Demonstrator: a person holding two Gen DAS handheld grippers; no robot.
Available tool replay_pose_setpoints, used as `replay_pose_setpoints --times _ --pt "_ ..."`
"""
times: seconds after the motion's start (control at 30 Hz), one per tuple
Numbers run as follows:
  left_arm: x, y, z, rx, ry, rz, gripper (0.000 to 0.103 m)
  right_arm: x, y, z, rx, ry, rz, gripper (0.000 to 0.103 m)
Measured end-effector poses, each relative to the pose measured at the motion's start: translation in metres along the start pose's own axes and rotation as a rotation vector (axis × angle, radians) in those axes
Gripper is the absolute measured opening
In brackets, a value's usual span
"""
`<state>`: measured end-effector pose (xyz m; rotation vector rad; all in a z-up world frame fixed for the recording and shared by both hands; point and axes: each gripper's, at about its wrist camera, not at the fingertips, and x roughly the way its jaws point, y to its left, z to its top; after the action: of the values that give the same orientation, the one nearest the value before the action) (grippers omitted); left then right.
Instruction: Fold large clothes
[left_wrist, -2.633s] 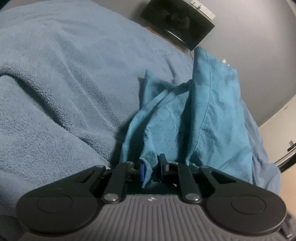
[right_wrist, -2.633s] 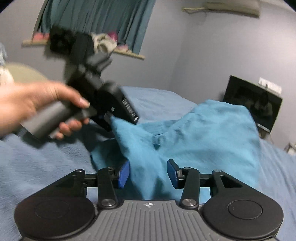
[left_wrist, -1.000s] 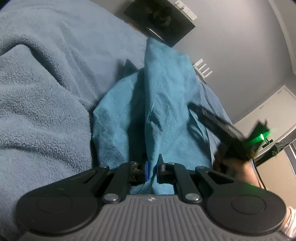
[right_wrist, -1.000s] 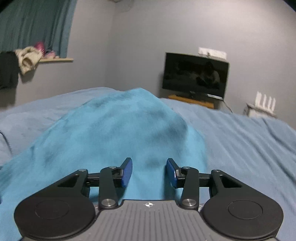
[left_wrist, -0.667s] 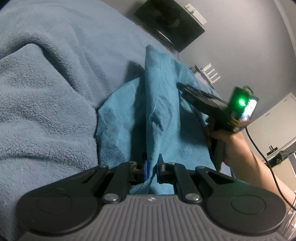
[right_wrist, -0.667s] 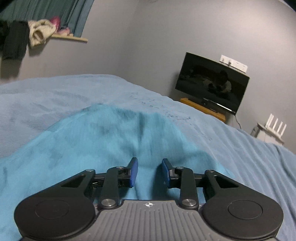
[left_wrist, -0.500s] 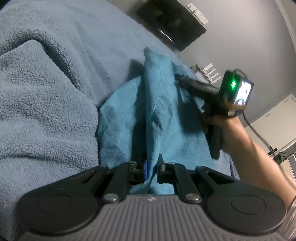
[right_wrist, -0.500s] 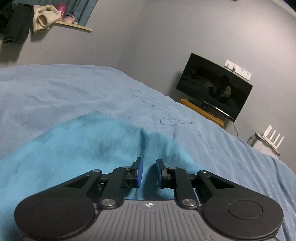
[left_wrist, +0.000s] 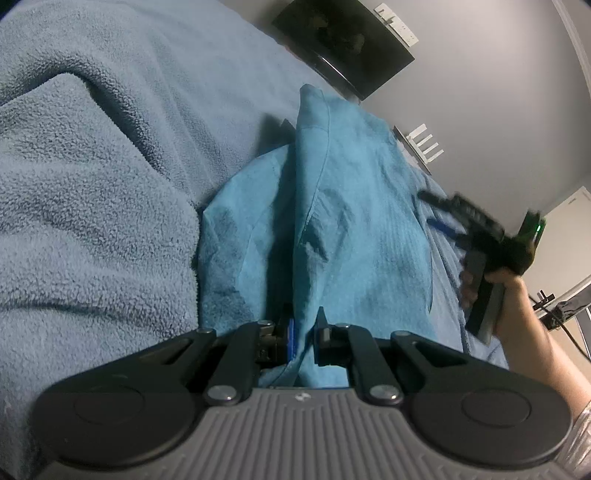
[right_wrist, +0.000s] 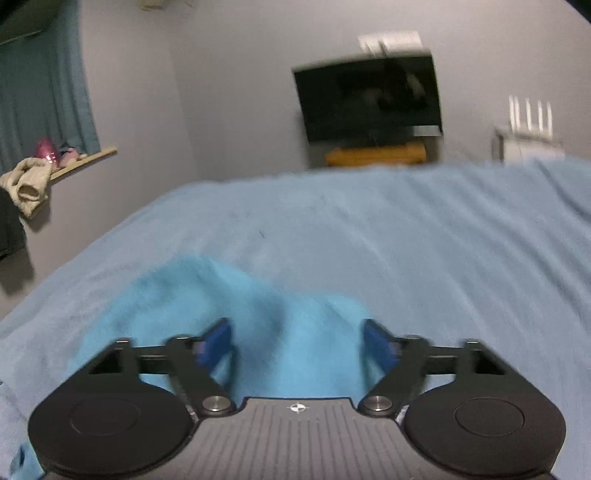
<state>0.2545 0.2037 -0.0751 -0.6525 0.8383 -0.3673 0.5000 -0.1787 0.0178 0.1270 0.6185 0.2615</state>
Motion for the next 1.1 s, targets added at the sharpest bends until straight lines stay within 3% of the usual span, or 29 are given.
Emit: replay_pose_setpoints --times 0.03,0.1,0.23,0.5,0.63,0.8,0.9,1.1 --pt "0.0 0.0 0.0 -0.001 0.001 0.001 0.005 0.002 -0.011 -0.003 0.025 0.03 0.017 0.089" --pt "0.001 0.001 0.0 -0.004 0.003 0.001 0.005 0.009 -0.029 -0.012 0.092 0.094 0.069 0.099" --pt "0.001 0.007 0.004 -0.014 0.012 -0.005 0.005 0.034 -0.048 -0.02 0.176 0.151 0.167 0.103" --pt "0.006 0.015 0.015 -0.037 0.028 -0.013 0.005 0.091 -0.087 -0.042 0.399 0.196 0.371 0.103" --pt "0.01 0.009 0.017 -0.01 0.038 0.023 0.005 0.103 -0.089 -0.051 0.442 0.155 0.392 0.101" --pt "0.015 -0.004 0.015 0.042 0.046 0.065 0.005 0.069 -0.074 -0.048 0.43 0.032 0.344 0.069" --pt "0.025 -0.022 0.012 0.128 0.08 0.08 0.005 0.025 -0.077 -0.048 0.389 -0.046 0.34 0.065" --pt "0.072 -0.084 -0.009 0.272 0.209 0.022 0.005 -0.052 -0.135 -0.027 0.348 -0.027 0.272 0.064"
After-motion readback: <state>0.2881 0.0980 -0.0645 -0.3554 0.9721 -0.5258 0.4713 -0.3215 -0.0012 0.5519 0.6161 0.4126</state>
